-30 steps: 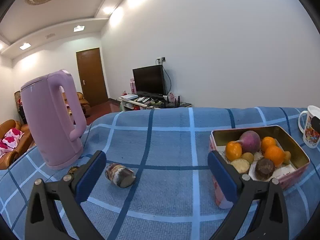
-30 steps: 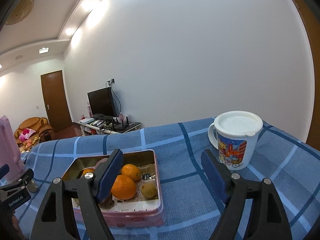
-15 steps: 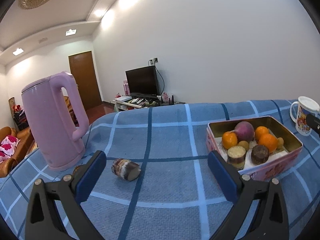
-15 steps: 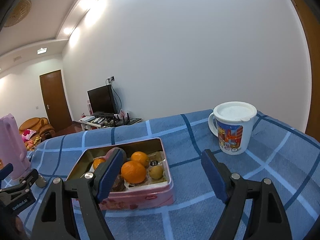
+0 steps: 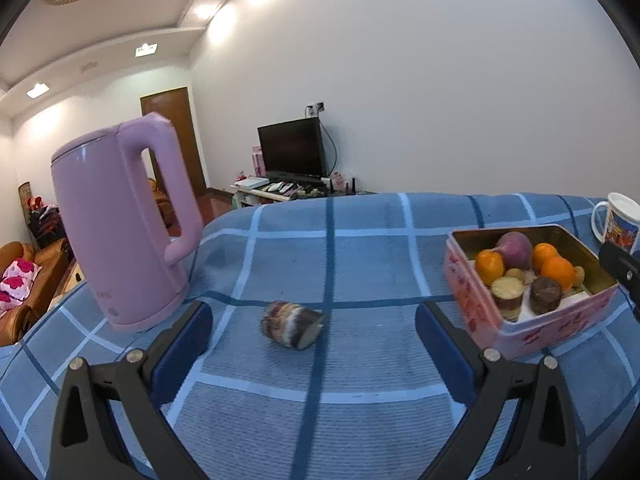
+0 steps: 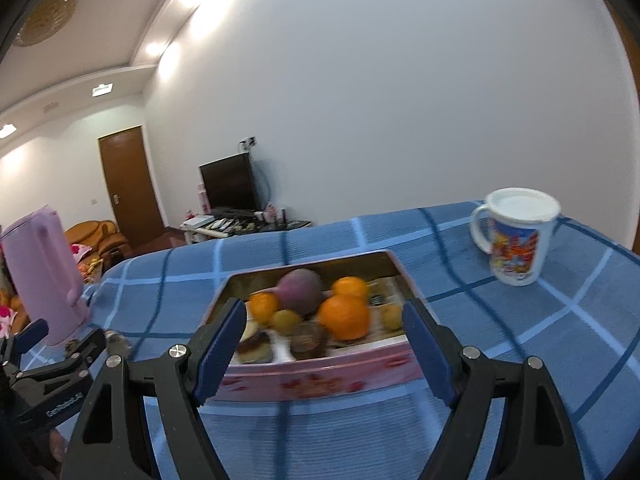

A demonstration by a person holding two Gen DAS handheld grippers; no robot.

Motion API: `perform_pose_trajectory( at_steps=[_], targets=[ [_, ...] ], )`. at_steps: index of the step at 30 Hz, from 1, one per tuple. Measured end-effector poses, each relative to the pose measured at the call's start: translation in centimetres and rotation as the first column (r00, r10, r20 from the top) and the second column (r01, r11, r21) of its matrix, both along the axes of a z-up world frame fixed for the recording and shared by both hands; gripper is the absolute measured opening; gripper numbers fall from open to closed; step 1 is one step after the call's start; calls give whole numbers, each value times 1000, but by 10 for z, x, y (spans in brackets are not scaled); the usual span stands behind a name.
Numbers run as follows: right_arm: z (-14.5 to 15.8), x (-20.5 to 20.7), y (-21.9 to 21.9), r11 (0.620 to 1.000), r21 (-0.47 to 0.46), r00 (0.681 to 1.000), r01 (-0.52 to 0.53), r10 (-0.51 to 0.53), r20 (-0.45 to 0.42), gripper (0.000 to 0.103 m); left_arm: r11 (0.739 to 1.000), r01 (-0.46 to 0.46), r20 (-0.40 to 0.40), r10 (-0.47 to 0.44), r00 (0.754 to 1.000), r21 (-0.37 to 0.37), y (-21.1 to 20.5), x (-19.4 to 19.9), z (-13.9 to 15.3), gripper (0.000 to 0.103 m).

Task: Organize fruits
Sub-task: 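Move both open tools back toward the remaining produce beside the kettle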

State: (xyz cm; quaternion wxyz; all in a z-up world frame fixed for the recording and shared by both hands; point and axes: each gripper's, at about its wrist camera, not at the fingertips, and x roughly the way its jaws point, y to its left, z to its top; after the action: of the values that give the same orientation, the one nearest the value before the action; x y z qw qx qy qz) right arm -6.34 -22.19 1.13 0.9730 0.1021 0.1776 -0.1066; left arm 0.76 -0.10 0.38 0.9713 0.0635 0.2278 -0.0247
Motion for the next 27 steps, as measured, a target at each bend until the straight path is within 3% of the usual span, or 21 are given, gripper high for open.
perform_pose_trajectory(
  at_steps=[14,22,27],
  targets=[
    [-3,33,72,991,-5,991,-135,135,-20,81,997,-81,-57,82,995,14,68,25,-7,103],
    [-8,59,109,976,10,974,-217,217,-59,81,980,-199,-123,196,973,-16,136,52,-13,103],
    [-15,88,141,951,29,943,-308,309,-126,81,964,-268,-146,264,953,-2,168,63,-15,103]
  ],
)
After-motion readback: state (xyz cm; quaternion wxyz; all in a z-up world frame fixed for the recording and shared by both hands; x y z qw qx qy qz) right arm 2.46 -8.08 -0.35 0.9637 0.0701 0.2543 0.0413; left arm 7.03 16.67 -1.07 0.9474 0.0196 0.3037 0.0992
